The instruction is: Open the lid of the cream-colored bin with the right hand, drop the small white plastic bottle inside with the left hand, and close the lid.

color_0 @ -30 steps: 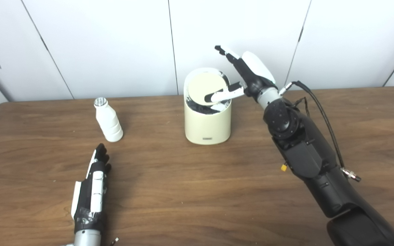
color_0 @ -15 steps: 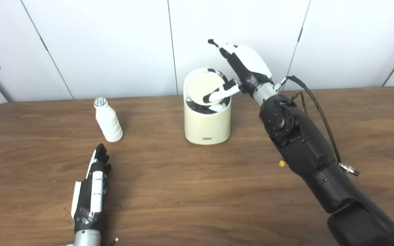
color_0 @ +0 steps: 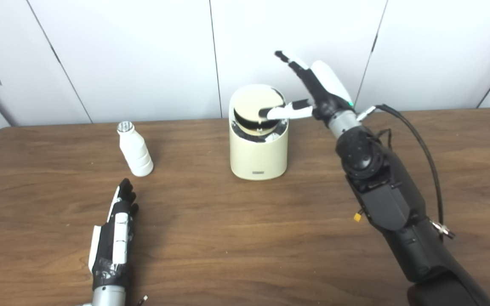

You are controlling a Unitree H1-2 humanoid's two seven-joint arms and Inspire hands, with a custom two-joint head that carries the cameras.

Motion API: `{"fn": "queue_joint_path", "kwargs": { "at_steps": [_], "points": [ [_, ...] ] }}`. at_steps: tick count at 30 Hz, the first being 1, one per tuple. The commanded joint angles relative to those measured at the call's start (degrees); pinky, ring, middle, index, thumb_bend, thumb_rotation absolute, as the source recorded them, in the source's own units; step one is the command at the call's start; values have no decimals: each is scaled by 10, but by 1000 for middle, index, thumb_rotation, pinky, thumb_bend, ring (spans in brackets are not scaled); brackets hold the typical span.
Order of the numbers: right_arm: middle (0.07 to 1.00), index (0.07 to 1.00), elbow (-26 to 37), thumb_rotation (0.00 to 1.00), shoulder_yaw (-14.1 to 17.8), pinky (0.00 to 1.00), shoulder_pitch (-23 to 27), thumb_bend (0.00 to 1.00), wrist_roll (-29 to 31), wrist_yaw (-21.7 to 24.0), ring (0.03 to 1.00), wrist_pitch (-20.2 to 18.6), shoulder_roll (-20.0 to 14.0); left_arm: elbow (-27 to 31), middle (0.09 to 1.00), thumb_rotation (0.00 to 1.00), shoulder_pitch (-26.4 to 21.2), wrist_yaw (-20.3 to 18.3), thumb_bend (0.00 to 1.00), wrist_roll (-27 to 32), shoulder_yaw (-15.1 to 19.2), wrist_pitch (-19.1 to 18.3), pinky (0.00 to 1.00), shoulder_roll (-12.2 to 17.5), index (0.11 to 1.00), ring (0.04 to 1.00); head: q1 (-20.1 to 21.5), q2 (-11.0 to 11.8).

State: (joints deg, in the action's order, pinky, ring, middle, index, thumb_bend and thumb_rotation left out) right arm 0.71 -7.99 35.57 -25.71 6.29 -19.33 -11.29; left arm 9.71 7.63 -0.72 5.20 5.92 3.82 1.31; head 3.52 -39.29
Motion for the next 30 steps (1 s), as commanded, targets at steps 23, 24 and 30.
{"fn": "queue_joint_path", "kwargs": {
  "at_steps": [23, 24, 30],
  "points": [
    [960, 944, 160, 836, 124, 956, -252, 617, 192, 23, 948, 22, -9, -39, 1000, 861, -13, -6, 587, 10, 2, 32, 1000, 13, 1000, 994, 6, 3],
    [974, 951, 159, 849, 131, 971, -264, 628, 207, 24, 957, 31, -7, -38, 1000, 862, -13, -6, 582, 10, 2, 33, 1000, 13, 1000, 990, 6, 3],
    [998, 989, 140, 915, 164, 1000, -330, 666, 275, 9, 996, 88, 24, -41, 1000, 872, -14, -8, 595, 7, 3, 41, 991, 19, 1000, 984, 7, 0]
  ]
}}
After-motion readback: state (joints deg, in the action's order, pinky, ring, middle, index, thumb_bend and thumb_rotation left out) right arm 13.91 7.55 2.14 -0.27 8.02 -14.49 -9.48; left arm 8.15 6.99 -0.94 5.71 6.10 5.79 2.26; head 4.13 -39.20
